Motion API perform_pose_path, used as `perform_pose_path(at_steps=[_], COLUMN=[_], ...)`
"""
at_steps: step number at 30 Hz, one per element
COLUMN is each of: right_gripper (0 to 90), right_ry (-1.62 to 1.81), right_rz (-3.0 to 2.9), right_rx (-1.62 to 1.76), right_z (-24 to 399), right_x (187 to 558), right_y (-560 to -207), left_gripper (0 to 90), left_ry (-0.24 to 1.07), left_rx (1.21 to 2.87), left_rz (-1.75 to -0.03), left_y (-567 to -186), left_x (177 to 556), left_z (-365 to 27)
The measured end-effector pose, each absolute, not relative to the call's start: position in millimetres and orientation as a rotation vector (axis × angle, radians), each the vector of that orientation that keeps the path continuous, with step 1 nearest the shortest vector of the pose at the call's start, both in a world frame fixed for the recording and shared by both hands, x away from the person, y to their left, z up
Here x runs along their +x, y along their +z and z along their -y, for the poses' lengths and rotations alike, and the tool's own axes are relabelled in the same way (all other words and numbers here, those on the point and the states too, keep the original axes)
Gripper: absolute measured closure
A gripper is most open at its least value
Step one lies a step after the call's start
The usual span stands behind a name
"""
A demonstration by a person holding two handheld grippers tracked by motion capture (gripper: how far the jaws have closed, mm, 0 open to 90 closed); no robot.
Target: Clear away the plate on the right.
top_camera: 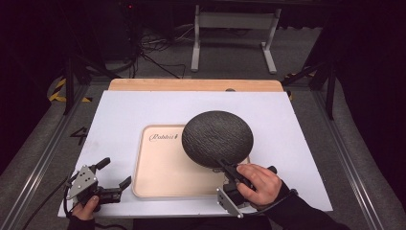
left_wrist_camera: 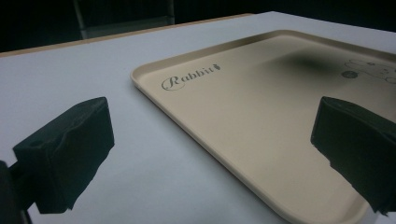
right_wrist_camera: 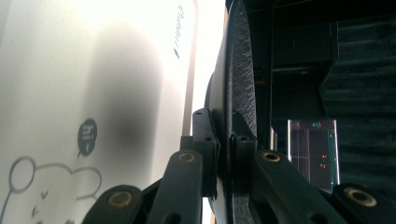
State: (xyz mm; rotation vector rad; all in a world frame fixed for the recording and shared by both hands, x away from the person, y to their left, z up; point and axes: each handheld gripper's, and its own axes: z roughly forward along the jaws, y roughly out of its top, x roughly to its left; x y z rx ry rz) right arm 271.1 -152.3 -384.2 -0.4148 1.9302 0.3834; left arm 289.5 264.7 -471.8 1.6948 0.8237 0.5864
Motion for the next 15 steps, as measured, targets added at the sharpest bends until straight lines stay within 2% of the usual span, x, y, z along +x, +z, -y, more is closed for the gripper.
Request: perform_pose_path(at_steps=[15], right_gripper=[85.3], right_ry=[0.451], right_rz=[-1.924], right_rx=[-0.474], right_z=[122.2], right_x=[269.0], right_y=[-389.4], left_gripper=[0.2], left_ry=[0.580], left_rx=[1.699], left_rz=[-0.825], left_y=[-471.8], left_x=[290.4], left_z=[-264.7])
